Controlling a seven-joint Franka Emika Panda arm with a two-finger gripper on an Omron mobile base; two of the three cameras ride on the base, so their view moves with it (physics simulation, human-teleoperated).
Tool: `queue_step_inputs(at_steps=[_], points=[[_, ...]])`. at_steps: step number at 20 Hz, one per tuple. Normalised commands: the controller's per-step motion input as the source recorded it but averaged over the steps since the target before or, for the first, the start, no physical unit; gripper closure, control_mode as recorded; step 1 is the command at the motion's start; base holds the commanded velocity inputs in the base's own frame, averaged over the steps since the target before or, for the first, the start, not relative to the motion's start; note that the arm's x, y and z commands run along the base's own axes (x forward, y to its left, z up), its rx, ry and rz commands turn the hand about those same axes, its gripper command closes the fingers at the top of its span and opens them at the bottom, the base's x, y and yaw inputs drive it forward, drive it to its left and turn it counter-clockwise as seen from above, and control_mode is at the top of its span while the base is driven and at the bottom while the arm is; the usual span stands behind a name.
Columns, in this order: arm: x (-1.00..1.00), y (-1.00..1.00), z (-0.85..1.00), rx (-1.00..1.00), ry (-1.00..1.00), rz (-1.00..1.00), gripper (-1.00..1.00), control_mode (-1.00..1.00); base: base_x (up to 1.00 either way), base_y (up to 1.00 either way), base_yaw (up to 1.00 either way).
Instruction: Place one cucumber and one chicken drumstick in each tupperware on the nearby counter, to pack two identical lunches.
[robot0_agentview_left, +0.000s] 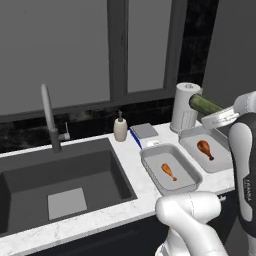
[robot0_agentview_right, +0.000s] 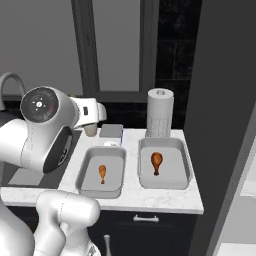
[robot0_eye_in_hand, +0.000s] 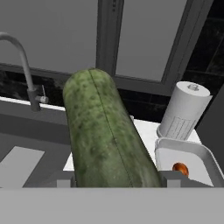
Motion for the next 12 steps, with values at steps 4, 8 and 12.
queue_step_inputs(at_steps=[4, 8, 12], points=[[0.0, 0.0, 0.0, 0.0, 0.0, 0.0, 1.0, 1.0, 0.34, 0.0, -0.13], [0.0, 0.0, 0.0, 0.0, 0.0, 0.0, 1.0, 1.0, 0.4, 0.0, -0.21], [0.0, 0.0, 0.0, 0.0, 0.0, 0.0, 1.0, 1.0, 0.46, 0.0, -0.26]])
